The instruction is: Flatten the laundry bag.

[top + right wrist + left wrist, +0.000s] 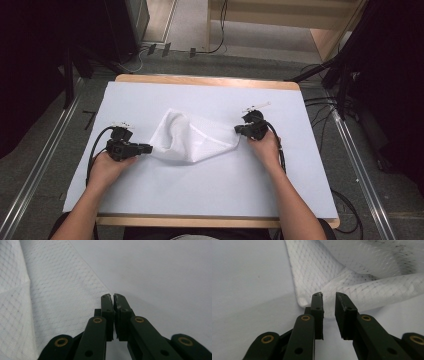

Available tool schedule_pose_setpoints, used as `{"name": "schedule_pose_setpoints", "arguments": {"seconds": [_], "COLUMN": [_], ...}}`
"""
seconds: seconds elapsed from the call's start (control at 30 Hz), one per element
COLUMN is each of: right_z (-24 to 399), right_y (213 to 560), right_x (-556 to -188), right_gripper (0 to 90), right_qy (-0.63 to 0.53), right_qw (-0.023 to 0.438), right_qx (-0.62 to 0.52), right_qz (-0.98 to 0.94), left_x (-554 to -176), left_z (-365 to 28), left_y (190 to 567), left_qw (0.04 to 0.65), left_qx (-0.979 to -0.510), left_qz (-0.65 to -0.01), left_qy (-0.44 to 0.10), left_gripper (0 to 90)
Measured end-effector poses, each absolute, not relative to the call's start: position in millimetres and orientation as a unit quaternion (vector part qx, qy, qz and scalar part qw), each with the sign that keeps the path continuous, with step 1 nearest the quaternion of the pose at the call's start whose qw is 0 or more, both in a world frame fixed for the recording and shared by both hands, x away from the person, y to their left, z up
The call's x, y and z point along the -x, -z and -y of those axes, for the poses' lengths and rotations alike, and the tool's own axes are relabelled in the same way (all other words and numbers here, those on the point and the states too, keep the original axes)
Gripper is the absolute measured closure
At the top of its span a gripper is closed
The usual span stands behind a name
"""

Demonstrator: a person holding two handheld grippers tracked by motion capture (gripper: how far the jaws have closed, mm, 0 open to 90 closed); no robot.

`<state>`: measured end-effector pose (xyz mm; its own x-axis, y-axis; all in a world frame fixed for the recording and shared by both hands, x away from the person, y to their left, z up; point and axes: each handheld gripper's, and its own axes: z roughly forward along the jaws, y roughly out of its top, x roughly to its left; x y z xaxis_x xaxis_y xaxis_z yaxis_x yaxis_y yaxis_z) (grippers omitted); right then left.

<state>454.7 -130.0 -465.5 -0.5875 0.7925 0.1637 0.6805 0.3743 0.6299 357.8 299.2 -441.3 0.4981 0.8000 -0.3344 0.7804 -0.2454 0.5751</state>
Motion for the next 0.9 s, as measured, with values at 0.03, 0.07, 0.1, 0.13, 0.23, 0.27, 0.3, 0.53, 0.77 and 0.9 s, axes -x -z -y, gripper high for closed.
{"name": "schedule_pose_setpoints", "arguments": {"seconds": [0.03,0.07,0.1,0.13,0.23,0.27,0.3,0.53,0.77,0.9], "right_z": [133.0,138.9,138.9,140.9,151.0,153.4,156.4,155.0,151.8,131.2], "right_y": [465.7,465.8,465.8,465.5,465.2,465.5,466.0,456.6,440.4,427.6], "right_x": [-456.4,-459.5,-459.5,-460.6,-466.4,-467.6,-469.4,-463.7,-453.1,-445.5], "right_gripper": [88.5,88.4,88.4,88.4,88.1,87.9,86.4,72.6,68.0,65.2], "right_qy": [-0.339,-0.340,-0.340,-0.340,-0.342,-0.344,-0.344,-0.348,-0.370,-0.378], "right_qw": [0.084,0.087,0.087,0.087,0.093,0.093,0.088,0.099,0.091,0.079], "right_qx": [-0.453,-0.459,-0.459,-0.464,-0.472,-0.475,-0.477,-0.468,-0.461,-0.445], "right_qz": [-0.820,-0.816,-0.816,-0.813,-0.807,-0.805,-0.804,-0.806,-0.801,-0.808], "left_x": [-357.6,-357.7,-357.7,-357.5,-358.1,-358.7,-359.6,-366.8,-382.9,-384.8], "left_z": [-299.4,-299.4,-299.4,-298.6,-297.1,-296.5,-295.1,-284.3,-268.7,-265.4], "left_y": [440.5,439.2,439.2,438.5,437.3,436.5,436.1,421.3,413.6,413.7], "left_qw": [0.359,0.362,0.362,0.364,0.364,0.363,0.366,0.373,0.369,0.365], "left_qx": [-0.788,-0.787,-0.787,-0.786,-0.788,-0.790,-0.787,-0.789,-0.798,-0.799], "left_qz": [-0.500,-0.499,-0.499,-0.499,-0.496,-0.495,-0.496,-0.487,-0.476,-0.476], "left_qy": [-0.018,-0.017,-0.017,-0.020,-0.019,-0.018,-0.017,-0.017,-0.029,-0.040], "left_gripper": [77.7,77.3,77.2,77.2,76.4,75.3,74.8,66.9,60.9,54.7]}}
